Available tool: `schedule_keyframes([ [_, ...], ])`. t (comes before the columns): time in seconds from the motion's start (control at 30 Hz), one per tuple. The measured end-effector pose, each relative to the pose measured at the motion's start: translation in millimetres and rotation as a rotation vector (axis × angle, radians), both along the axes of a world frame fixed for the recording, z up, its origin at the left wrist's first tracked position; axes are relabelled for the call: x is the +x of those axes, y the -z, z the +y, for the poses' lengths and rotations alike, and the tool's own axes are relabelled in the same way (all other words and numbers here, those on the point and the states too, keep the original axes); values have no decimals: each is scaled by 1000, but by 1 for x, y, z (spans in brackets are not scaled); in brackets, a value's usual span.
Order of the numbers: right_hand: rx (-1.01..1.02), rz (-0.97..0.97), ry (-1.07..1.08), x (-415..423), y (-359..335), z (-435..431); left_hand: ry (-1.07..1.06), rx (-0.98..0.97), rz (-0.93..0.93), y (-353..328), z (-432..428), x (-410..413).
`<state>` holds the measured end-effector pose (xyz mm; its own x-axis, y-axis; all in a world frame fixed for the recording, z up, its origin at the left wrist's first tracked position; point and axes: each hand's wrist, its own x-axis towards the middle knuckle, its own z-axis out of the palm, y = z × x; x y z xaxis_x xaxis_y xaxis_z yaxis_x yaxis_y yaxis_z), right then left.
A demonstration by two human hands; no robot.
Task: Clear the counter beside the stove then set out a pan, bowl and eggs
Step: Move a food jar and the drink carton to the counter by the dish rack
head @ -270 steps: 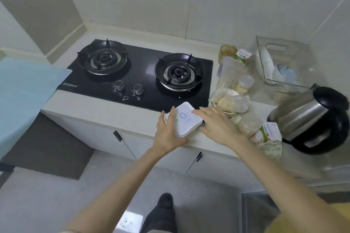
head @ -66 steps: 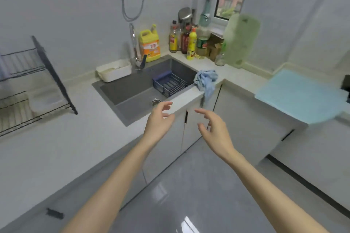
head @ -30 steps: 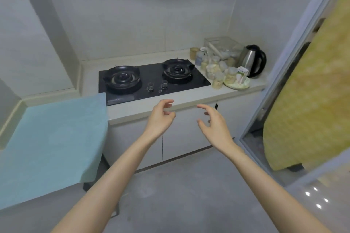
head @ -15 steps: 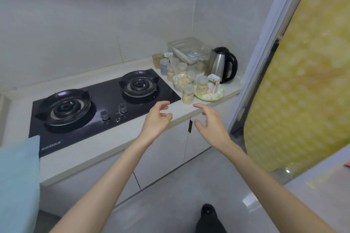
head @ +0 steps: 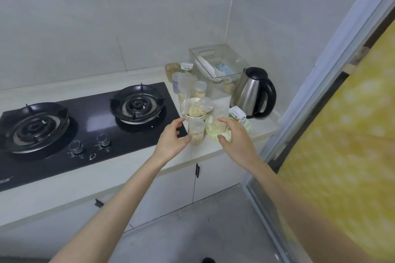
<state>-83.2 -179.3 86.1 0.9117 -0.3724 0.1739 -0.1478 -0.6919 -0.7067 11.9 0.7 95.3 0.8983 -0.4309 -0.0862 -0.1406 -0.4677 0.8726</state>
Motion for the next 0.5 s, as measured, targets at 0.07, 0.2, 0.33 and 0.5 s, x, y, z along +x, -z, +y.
schedule_keyframes([
  [0.07,-1,19,-8,12,4,-16,23,41,-17,7,-14,9],
  [0.2,-73,55,-14,38,16,-48,73,125,-44,26,-42,32],
  [0.33,-163,85,23,69,32,-78,154,224,-63,52,-69,64],
  [0.5,-286,258,84,99,44,-104,222,397,-27,76,-89,91],
])
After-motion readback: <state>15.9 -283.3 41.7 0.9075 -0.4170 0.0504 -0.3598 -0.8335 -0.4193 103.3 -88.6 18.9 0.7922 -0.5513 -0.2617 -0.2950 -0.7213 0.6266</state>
